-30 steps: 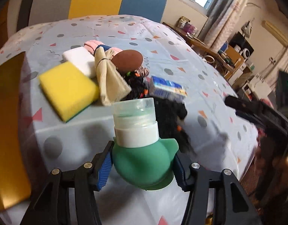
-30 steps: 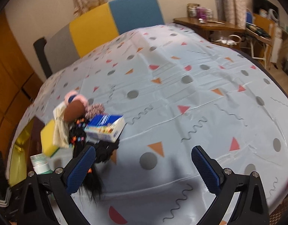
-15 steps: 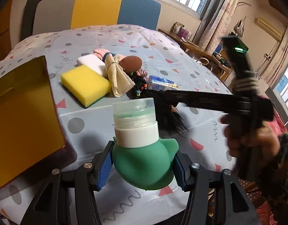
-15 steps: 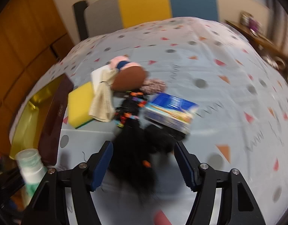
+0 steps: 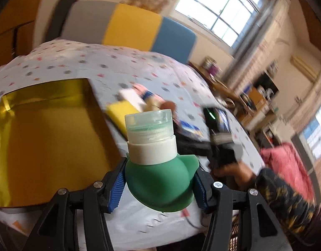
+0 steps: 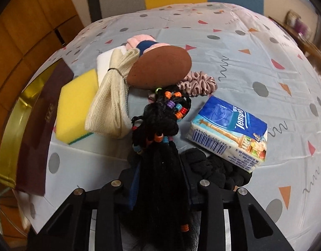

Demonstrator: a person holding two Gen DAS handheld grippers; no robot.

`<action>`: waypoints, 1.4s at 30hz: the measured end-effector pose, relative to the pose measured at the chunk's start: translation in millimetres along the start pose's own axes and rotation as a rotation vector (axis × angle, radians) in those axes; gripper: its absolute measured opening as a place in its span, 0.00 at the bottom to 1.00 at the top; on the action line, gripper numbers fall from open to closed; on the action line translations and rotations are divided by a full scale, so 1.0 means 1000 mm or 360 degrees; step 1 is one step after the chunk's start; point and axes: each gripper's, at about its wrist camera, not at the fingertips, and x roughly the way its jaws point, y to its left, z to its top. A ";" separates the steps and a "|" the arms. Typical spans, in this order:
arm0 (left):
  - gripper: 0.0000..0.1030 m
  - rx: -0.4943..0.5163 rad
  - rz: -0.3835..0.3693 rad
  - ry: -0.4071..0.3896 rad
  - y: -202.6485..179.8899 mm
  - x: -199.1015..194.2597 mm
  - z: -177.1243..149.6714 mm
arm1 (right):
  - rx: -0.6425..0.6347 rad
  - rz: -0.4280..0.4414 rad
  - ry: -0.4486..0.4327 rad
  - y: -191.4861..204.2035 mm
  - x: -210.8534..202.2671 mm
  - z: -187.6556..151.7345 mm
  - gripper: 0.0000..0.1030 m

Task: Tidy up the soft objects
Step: 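Drop the bottle into the gold tray with the left tool while the right tool grasps the black beaded wig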

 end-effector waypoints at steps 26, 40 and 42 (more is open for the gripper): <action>0.64 -0.0459 0.0806 0.0239 0.223 0.068 0.084 | -0.0140 -0.0051 -0.0287 0.009 -0.008 -0.030 0.34; 0.82 -0.0344 0.0841 0.0068 0.201 0.034 0.088 | -0.0098 -0.0004 -0.0297 0.006 -0.007 -0.030 0.34; 0.82 -0.0345 0.0785 0.0011 0.186 0.019 0.081 | -0.0089 0.0004 -0.0294 0.005 -0.007 -0.029 0.34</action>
